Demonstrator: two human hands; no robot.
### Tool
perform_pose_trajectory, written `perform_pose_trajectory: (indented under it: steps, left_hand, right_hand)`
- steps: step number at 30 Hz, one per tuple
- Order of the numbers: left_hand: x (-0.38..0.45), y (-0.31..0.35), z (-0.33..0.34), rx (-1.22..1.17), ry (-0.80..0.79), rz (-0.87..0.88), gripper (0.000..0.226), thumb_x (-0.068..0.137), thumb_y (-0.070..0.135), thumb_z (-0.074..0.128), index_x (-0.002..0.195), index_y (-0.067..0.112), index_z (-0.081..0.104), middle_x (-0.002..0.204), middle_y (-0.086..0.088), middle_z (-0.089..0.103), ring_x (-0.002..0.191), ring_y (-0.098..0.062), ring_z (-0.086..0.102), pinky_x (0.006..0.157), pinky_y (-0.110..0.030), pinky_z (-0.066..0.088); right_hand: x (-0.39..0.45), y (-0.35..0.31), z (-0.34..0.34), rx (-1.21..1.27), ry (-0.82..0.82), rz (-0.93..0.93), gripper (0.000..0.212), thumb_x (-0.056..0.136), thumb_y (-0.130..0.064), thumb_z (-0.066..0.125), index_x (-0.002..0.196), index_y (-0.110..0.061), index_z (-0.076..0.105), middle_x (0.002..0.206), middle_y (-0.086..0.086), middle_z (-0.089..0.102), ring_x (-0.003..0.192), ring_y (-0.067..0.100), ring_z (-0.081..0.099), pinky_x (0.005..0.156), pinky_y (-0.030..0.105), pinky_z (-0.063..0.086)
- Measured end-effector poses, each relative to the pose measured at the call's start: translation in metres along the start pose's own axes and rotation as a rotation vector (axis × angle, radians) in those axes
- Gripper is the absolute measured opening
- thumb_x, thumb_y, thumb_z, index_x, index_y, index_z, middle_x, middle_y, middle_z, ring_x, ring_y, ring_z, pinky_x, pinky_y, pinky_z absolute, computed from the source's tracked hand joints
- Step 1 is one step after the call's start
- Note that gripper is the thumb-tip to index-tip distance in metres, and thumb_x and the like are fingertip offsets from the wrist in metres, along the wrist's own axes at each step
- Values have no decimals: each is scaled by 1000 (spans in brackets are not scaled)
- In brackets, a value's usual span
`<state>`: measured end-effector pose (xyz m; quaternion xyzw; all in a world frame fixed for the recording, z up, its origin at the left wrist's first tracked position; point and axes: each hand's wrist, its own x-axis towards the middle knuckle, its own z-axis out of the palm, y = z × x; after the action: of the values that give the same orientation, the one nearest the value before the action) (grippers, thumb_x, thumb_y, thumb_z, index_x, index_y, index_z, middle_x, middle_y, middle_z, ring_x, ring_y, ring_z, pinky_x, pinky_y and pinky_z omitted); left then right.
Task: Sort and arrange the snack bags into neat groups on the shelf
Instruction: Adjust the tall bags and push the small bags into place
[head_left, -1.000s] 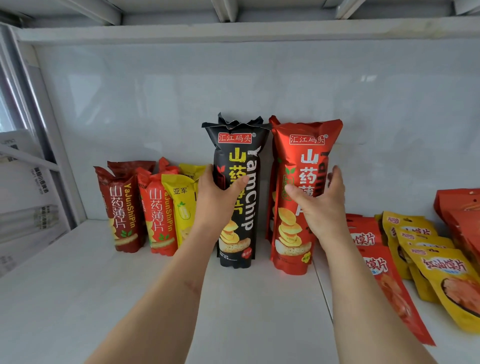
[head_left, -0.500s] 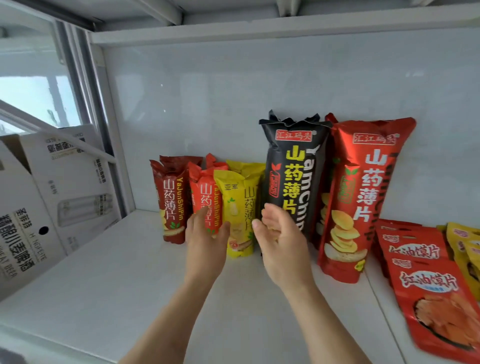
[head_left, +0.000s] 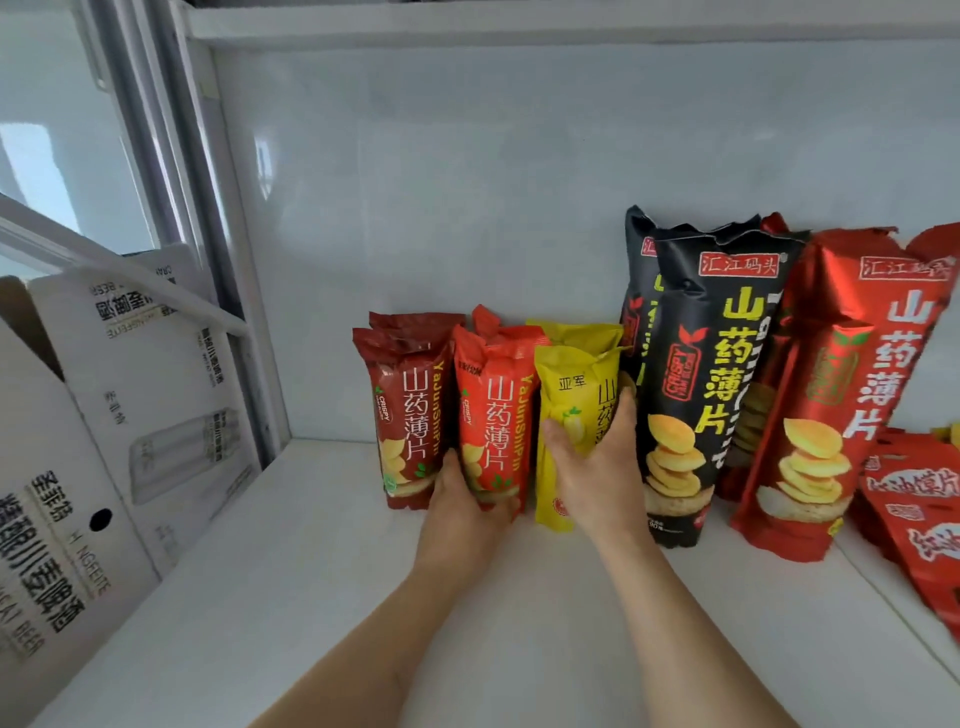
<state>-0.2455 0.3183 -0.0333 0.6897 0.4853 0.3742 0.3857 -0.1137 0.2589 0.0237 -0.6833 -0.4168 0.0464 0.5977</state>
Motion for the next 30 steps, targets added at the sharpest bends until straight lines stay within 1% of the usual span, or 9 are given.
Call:
perform_pose_trajectory:
  steps: [2,4,8,11,15,18,23,27,30]
  left_hand:
    - [12,-7,5,-39,-16,1,113,57,61,79,151,37,22,145,1,52,130,-22,55,104,-48,50]
    - [25,-16,8,-81,-36,-5,115,53,59,81,150,36,24,141,0,54,124,-22,58,101,-47,53]
    - [22,-9,0,-84,-32,30,106,59,48,85,148,25,34,138,2,55,123,-19,57,103,-47,51]
    - [20,-12,-2,-50,-23,59,102,61,45,89,147,24,37,137,3,54,123,-18,56,103,-46,51]
    - [20,-16,1,-49,4,55,99,62,42,91,145,24,40,135,4,55,121,-17,57,102,-45,51]
    - [21,-16,3,-59,23,52,97,63,41,92,145,22,42,136,2,55,123,-19,57,103,-45,51]
    - [18,-13,4,-36,36,51,93,69,37,90,145,20,41,138,0,52,125,-20,54,103,-40,49]
    - [11,-11,-2,-45,22,38,95,67,44,89,145,22,41,138,1,55,125,-20,57,103,-45,51]
    - [4,-11,-8,-30,5,38,90,72,48,85,146,22,40,140,2,55,126,-20,57,103,-40,50]
  right_hand:
    - [4,1,2,6,18,28,99,84,-44,71,156,-21,7,160,0,26,146,18,29,118,42,28]
    - [4,4,4,-1,20,54,97,84,-39,72,157,-21,10,158,1,30,144,19,32,118,42,29]
    - [-1,1,4,-65,60,61,94,84,-36,73,156,-21,15,150,8,36,136,27,40,109,40,35]
    - [-7,-5,1,-147,87,52,98,84,-39,74,157,-20,11,145,11,35,131,32,43,101,40,39]
    - [-9,-4,0,-188,114,47,101,81,-43,75,156,-20,12,145,11,36,128,33,46,99,43,41]
    - [-8,-4,0,-195,123,45,101,80,-46,75,156,-21,14,146,10,37,130,32,46,99,43,42]
    - [-8,-1,3,-184,143,40,101,79,-47,76,156,-19,17,145,11,40,130,32,46,100,44,42]
    - [-13,-1,5,-143,151,14,105,77,-48,78,156,-20,14,150,9,35,136,29,39,106,42,38]
    - [-18,-6,7,-120,195,-30,109,75,-53,77,156,-18,13,156,8,27,143,26,30,114,45,33]
